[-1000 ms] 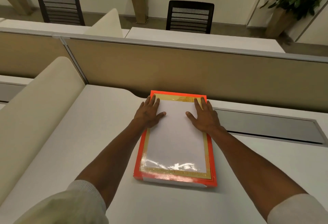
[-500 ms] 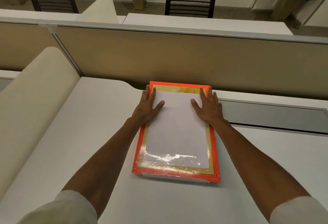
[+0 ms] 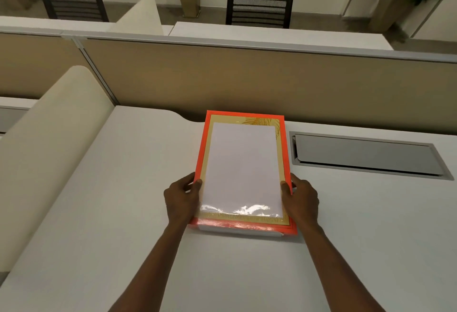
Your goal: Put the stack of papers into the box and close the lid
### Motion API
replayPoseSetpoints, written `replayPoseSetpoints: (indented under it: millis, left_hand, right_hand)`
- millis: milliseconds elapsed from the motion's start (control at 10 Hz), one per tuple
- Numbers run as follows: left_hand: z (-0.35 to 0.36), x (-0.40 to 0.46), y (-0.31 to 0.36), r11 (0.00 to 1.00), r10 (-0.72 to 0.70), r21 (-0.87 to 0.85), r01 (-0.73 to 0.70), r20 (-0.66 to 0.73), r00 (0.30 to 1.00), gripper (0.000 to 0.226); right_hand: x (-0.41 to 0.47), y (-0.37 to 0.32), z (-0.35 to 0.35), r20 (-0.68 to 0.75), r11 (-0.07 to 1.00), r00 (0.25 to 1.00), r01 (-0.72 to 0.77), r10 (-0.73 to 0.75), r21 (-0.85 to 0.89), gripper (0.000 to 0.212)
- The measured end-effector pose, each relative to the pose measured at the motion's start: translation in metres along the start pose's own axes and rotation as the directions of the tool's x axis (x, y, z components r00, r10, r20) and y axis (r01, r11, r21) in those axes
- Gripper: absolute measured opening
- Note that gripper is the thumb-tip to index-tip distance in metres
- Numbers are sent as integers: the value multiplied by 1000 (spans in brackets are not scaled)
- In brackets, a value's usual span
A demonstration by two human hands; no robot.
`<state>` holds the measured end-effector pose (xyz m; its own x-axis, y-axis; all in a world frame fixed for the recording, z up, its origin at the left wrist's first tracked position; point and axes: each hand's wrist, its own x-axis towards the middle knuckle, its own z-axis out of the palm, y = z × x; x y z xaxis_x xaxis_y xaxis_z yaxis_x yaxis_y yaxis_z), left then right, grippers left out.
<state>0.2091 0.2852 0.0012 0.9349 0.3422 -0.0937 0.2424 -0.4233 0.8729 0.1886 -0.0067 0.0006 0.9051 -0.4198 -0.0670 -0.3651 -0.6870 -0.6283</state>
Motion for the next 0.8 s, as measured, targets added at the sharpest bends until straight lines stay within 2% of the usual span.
replayPoseSetpoints:
  millis: [100,200,400,600,700,800]
  left_hand:
    - [-10,-8,4,1000,-5,-2,5,52,999,39]
    - [-24,-39,-13,1000,-11,-18,11,24,1000,38]
    - [-31,-83,-33,999,14,-43,-15,-24,1000,26]
    - [-34,-90,-20,998,55,-6,-55,-12,998,23]
    - [-39,-91,-14,989,117,89,-120,32,993,29]
    - [-48,-92,0,945,201,267,-189,-16,980,43]
  right_hand:
    - [-13,-2,-11,27,999,999,-30,29,19,50]
    - [-54,10,-18,-17,996,998,-53,54,70,53]
    - [-103,24,-16,29,993,999,35,-38,115,50]
    - [-112,11,-27,52,992,998,28,-34,124,48]
    - [-114,14,-32,89,992,993,63,-73,107,51]
    - [-117,23,-44,120,996,990,70,-77,59,70]
